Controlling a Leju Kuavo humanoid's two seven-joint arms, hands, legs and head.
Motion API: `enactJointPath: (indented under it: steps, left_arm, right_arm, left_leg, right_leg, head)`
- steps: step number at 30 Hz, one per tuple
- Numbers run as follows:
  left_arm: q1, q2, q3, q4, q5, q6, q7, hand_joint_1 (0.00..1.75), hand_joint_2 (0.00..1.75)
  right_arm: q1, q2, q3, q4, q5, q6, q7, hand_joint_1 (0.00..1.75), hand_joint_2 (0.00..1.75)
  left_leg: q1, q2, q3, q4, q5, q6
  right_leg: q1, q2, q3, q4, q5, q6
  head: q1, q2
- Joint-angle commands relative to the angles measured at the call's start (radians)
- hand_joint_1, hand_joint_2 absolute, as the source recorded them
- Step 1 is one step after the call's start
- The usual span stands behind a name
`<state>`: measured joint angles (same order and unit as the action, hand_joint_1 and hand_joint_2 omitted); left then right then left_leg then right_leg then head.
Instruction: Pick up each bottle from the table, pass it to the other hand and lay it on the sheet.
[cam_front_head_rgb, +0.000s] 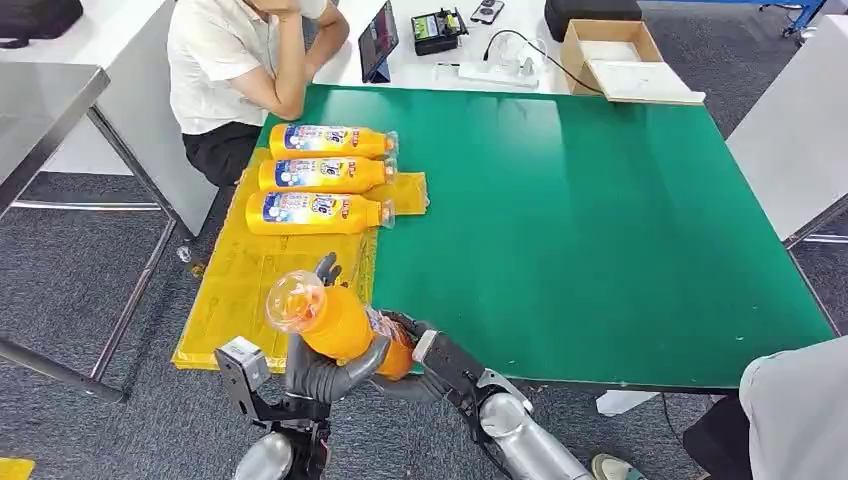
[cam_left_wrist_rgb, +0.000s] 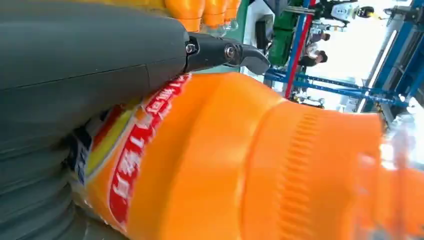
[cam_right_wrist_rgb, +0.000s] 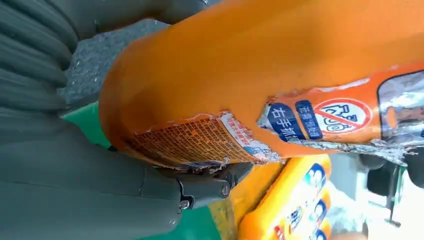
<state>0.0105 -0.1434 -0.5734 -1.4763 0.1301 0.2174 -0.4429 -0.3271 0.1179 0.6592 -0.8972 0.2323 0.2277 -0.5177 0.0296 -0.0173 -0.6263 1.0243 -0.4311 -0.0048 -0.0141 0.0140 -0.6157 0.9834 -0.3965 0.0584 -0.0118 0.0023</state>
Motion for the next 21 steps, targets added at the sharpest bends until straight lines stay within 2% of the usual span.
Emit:
enactJointPath:
  steps: [1,2,3,4,8,13,14,16,21]
  left_arm:
    - [-0.052,0.025,-0.04,0.028,0.026,-0.04,0.001,0.0,1.75]
    - [-0.056,0.032,-0.049,0.029,0.033,-0.062,0.005,0.1,1.75]
    - [-0.068,0.044,-0.06,0.042,0.039,-0.099,0.016,1.68,1.75]
    - [-0.073,0.04,-0.046,0.063,0.038,-0.091,0.044,1.75,1.75]
    - [-0.085,0.043,-0.039,0.101,0.037,-0.156,0.053,1.75,1.75]
    - [-0.082,0.044,-0.042,0.106,0.016,-0.165,0.052,1.75,1.75]
    - [-0.082,0.044,-0.046,0.109,0.008,-0.167,0.056,1.75,1.75]
    - [-0.087,0.052,-0.06,0.13,-0.029,-0.192,0.081,1.75,1.75]
    - [-0.076,0.04,-0.026,0.181,-0.044,-0.211,0.083,1.75,1.75]
  right_arm:
    - [-0.046,-0.017,0.057,0.078,0.008,-0.009,0.002,1.75,1.75]
    - [-0.047,-0.015,0.056,0.082,0.007,-0.01,0.003,1.75,1.75]
    - [-0.052,-0.01,0.054,0.088,-0.003,0.004,0.005,1.75,1.75]
    - [-0.056,-0.006,0.053,0.091,-0.003,0.002,0.007,1.75,1.75]
    - [-0.06,0.001,0.04,0.075,-0.015,-0.002,0.006,1.75,1.75]
    - [-0.055,0.004,0.019,0.057,-0.044,0.013,0.005,1.75,1.75]
    - [-0.049,0.006,0.01,0.05,-0.063,0.031,0.007,1.75,1.75]
    - [-0.031,0.02,-0.034,0.038,-0.173,0.146,0.028,1.75,1.75]
    - [0.002,0.021,-0.062,-0.008,-0.211,0.127,0.049,1.75,1.75]
  left_leg:
    - [-0.001,0.001,0.005,-0.001,-0.001,0.002]
    - [-0.001,0.001,0.004,-0.001,-0.001,0.002]
    - [-0.001,0.001,0.006,-0.002,-0.001,0.002]
    - [-0.001,0.001,0.004,-0.001,-0.001,0.002]
    - [-0.001,0.001,0.004,-0.001,0.0,0.002]
    - [-0.001,0.001,0.002,-0.001,0.0,0.001]
    - [-0.001,0.002,0.004,-0.001,-0.001,0.002]
    - [-0.001,0.001,0.002,-0.001,0.0,0.001]
    - [-0.001,0.001,0.003,-0.001,-0.001,0.001]
  right_leg:
    - [0.0,-0.001,0.004,-0.001,-0.001,-0.002]
    - [0.0,-0.001,0.004,-0.001,-0.001,-0.002]
    - [0.0,-0.002,0.005,-0.001,-0.002,-0.002]
    - [0.0,-0.001,0.004,0.0,-0.001,-0.002]
    - [0.0,-0.001,0.003,-0.001,-0.001,-0.002]
    - [0.0,0.0,0.002,0.0,0.0,-0.001]
    - [0.0,-0.001,0.004,0.0,-0.001,-0.002]
    - [0.0,0.0,0.002,0.0,-0.001,-0.001]
    - [0.0,0.0,0.003,0.0,-0.001,-0.002]
  head:
    - [0.0,0.0]
    - [0.0,0.0]
    - [0.0,0.0]
    - [0.0,0.0]
    - [0.0,0.0]
    - [0.0,0.0]
    - [0.0,0.0]
    - [0.0,0.0]
    - [0.0,0.0]
